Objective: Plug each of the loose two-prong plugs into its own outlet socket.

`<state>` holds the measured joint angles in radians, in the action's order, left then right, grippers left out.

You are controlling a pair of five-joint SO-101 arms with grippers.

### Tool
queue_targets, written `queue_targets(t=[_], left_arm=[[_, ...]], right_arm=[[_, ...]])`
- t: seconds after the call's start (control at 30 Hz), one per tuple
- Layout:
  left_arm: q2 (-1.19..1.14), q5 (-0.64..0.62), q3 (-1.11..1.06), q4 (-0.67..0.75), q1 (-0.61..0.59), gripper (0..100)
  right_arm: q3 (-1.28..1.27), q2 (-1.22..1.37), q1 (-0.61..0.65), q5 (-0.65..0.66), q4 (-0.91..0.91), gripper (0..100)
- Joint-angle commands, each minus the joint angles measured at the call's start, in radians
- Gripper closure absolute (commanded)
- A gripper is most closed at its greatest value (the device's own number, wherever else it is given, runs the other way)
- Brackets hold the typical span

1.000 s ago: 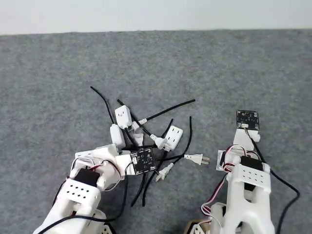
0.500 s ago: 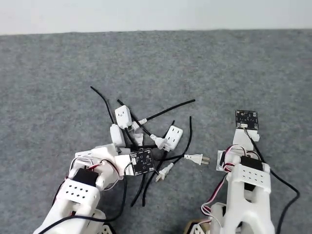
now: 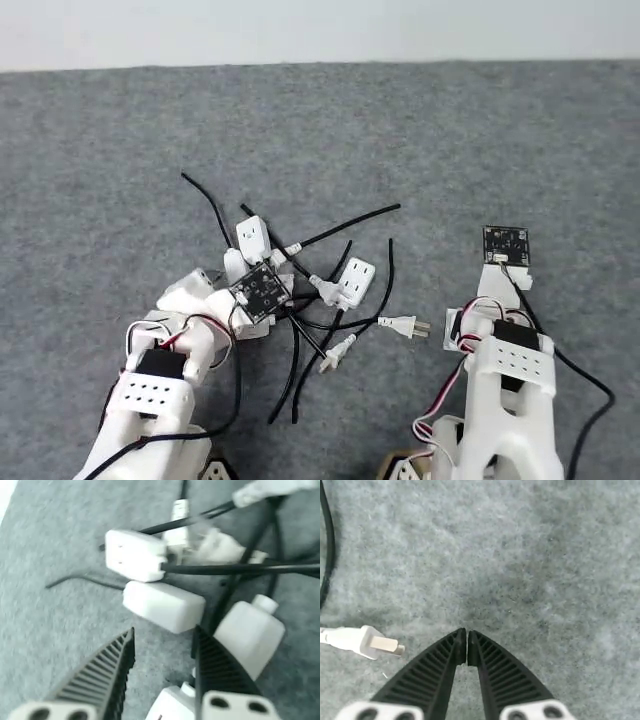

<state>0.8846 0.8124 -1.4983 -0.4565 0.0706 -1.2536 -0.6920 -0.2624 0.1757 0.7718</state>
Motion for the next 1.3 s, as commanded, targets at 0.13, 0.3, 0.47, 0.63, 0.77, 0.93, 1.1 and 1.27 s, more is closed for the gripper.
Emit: queue_targets(t=[0.13, 0.3, 0.47, 0.63, 0.77, 0.93, 1.1, 1.27], left_arm=[[0.068, -0.018, 0.073, 0.009, -0.071, 80], [0.247, -0.012, 0.074, -0.203, -0.043, 80], [0.532, 0.051, 0.068, -0.592, 0.058, 80], [0.738, 0.081, -0.004, -0.761, 0.144, 80], [0.701, 0.083, -0.024, -0.678, 0.183, 80], [0.476, 0.084, -0.024, -0.569, 0.262, 80], [0.18, 0.087, 0.008, -0.345, 0.23, 80], [-0.129, 0.157, 0.166, -0.307, 0.14, 80]], right_arm=[[0.049, 0.004, -0.007, 0.011, -0.016, 98.6], [0.049, 0.004, -0.005, 0.011, -0.018, 98.6], [0.049, 0.004, -0.005, 0.011, -0.018, 98.6], [0.049, 0.004, -0.005, 0.011, -0.018, 98.6], [0.049, 0.004, -0.005, 0.011, -0.018, 98.6], [0.049, 0.004, -0.007, 0.011, -0.015, 98.6], [0.049, 0.004, -0.007, 0.038, -0.01, 98.6], [0.049, 0.004, -0.007, 0.043, -0.01, 98.6]])
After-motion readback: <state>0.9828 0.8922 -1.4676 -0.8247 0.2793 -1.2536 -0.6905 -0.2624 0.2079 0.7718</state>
